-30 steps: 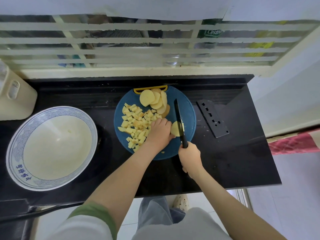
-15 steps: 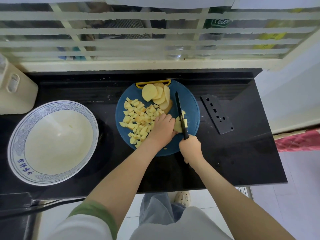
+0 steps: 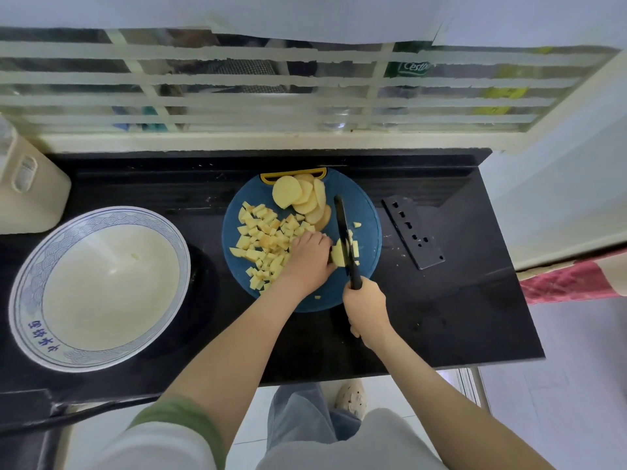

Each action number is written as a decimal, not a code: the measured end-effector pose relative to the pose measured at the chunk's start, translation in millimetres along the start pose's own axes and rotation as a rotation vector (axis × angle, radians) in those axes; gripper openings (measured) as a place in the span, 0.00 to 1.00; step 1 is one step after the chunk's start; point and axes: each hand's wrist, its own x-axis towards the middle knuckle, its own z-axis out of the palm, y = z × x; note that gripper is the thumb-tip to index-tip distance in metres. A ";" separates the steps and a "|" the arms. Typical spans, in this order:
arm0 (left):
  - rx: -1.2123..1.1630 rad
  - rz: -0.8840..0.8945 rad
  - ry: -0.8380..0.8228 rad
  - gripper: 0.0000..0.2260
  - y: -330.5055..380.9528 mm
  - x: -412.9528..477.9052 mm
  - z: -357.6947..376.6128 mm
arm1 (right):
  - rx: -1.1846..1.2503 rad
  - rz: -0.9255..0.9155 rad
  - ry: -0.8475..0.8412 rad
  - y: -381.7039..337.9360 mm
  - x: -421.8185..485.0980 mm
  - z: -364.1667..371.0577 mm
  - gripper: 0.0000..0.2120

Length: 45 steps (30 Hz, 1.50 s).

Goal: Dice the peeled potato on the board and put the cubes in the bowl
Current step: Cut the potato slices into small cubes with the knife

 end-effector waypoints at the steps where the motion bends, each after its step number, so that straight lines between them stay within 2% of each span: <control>1: 0.010 0.012 0.004 0.18 -0.2 0.0 -0.1 | -0.013 -0.004 -0.002 0.8 -1.0 0.7 0.11; 10: 0.049 0.167 0.086 0.13 -4.8 0.6 2.3 | -0.222 -0.022 -0.006 2.6 8.6 1.8 0.12; 15: 0.069 0.192 0.099 0.15 -6.6 -2.0 2.3 | -0.186 -0.014 0.028 -1.9 18.3 8.6 0.06; 18: 0.089 0.207 0.124 0.15 -5.8 -4.0 3.7 | -0.118 -0.004 0.024 -4.7 25.1 11.3 0.06; 21: 0.120 0.187 0.105 0.15 -3.7 -8.0 4.0 | -0.011 -0.019 0.019 -1.4 25.4 12.5 0.11; 24: 0.153 0.147 0.125 0.15 -1.3 -9.6 1.1 | 0.064 0.008 0.004 2.4 20.1 10.4 0.11; 30: 0.262 0.076 0.113 0.18 -0.3 -10.0 -10.0 | 0.010 -0.048 -0.012 0.3 9.9 -0.4 0.10; 33: 0.298 0.071 0.145 0.11 0.8 -7.7 -14.6 | 0.009 -0.054 -0.020 -7.0 8.1 -5.0 0.08; 34: 0.300 0.076 0.121 0.08 0.9 -6.8 -15.3 | 0.013 -0.052 -0.024 -9.3 7.1 -6.3 0.08; 36: 0.312 0.124 0.032 0.09 0.7 -1.8 -12.6 | 0.018 -0.049 -0.022 -11.6 7.0 -8.2 0.08; 45: 0.097 -0.002 -0.010 0.12 -3.3 8.5 -21.5 | 0.023 -0.048 -0.014 -18.4 4.7 -14.3 0.08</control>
